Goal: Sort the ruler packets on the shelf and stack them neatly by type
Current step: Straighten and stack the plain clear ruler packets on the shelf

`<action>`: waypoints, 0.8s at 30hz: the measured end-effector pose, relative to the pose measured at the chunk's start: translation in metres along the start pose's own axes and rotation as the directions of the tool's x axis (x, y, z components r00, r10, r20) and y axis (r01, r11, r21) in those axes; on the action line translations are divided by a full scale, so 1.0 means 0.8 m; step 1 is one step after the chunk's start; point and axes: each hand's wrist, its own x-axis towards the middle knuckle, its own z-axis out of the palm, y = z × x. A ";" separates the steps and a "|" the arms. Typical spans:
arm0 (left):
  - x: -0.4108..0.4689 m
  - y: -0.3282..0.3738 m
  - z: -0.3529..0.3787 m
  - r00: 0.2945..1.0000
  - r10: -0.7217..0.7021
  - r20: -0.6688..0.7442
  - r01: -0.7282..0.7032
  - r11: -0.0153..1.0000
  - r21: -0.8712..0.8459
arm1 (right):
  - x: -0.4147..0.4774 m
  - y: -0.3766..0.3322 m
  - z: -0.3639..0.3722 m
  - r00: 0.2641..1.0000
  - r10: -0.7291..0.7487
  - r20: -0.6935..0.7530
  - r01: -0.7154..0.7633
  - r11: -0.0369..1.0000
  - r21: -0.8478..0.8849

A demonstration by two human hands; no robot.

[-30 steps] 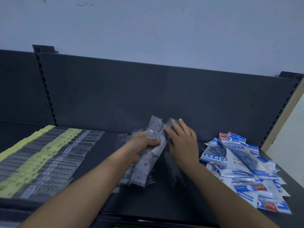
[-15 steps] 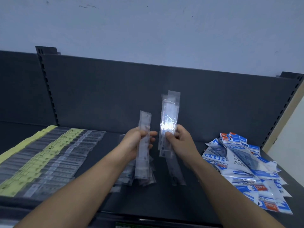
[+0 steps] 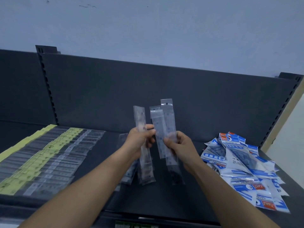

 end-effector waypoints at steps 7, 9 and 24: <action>-0.003 0.005 -0.004 0.979 -0.200 -0.048 0.186 0.961 -0.204 | 0.002 0.022 -0.006 0.982 0.109 -0.156 -0.168 0.881 -0.442; -0.005 0.006 -0.007 0.982 -0.183 -0.036 0.171 0.960 -0.220 | -0.002 0.024 -0.010 0.980 0.145 -0.137 -0.199 0.708 -0.677; -0.003 -0.007 -0.007 0.997 0.018 0.074 -0.008 0.991 -0.133 | -0.013 -0.002 0.020 0.999 0.035 0.025 -0.031 0.989 -0.148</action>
